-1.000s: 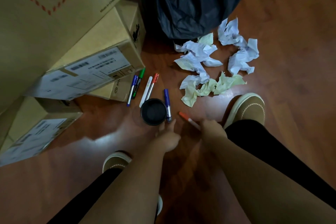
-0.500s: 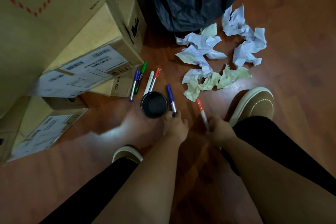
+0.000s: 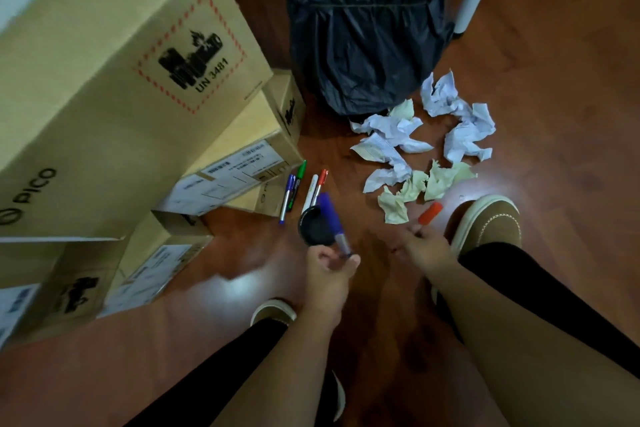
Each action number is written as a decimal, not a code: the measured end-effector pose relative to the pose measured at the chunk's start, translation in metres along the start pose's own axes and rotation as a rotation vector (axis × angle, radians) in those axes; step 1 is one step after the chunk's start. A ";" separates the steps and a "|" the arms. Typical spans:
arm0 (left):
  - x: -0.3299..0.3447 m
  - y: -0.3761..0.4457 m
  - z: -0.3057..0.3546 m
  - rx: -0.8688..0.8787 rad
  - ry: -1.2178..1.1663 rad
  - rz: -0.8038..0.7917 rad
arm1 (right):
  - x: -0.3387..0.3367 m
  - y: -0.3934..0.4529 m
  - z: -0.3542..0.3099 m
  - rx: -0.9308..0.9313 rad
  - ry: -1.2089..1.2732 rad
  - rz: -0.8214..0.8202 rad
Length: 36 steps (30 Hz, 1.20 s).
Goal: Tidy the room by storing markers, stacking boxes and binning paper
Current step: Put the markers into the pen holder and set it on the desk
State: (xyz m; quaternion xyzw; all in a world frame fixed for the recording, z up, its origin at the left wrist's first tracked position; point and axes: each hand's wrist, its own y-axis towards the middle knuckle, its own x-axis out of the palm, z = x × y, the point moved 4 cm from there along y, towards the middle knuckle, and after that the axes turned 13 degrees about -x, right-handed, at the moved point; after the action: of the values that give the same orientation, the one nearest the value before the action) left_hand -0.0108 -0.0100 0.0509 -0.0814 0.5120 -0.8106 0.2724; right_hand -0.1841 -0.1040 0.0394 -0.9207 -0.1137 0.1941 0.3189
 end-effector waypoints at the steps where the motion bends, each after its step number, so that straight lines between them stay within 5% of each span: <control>1: -0.007 -0.001 0.005 0.001 -0.022 -0.022 | 0.009 0.002 -0.010 0.004 0.059 -0.010; 4: -0.028 0.003 0.021 0.011 -0.057 -0.076 | 0.036 0.006 -0.046 -0.117 0.126 -0.045; 8: -0.057 0.015 0.041 0.133 0.080 0.102 | 0.069 0.012 -0.076 -0.285 0.083 -0.073; 13: -0.074 0.029 0.052 0.161 0.187 0.237 | 0.097 0.028 -0.063 -0.251 -0.195 -0.171; 21: -0.055 0.056 0.055 0.007 0.281 0.087 | 0.110 0.041 -0.042 -0.349 -0.455 -0.155; 27: -0.047 0.071 0.055 0.154 0.404 0.128 | 0.117 0.054 -0.017 -0.118 -0.367 -0.128; 36: -0.048 0.085 0.053 0.199 0.327 0.179 | 0.103 0.064 -0.016 -0.217 -0.474 -0.169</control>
State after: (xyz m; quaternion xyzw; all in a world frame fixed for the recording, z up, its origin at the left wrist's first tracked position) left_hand 0.0814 -0.0544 0.0076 0.1245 0.4722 -0.8320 0.2634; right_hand -0.0795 -0.1278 -0.0192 -0.8656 -0.2816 0.3637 0.1981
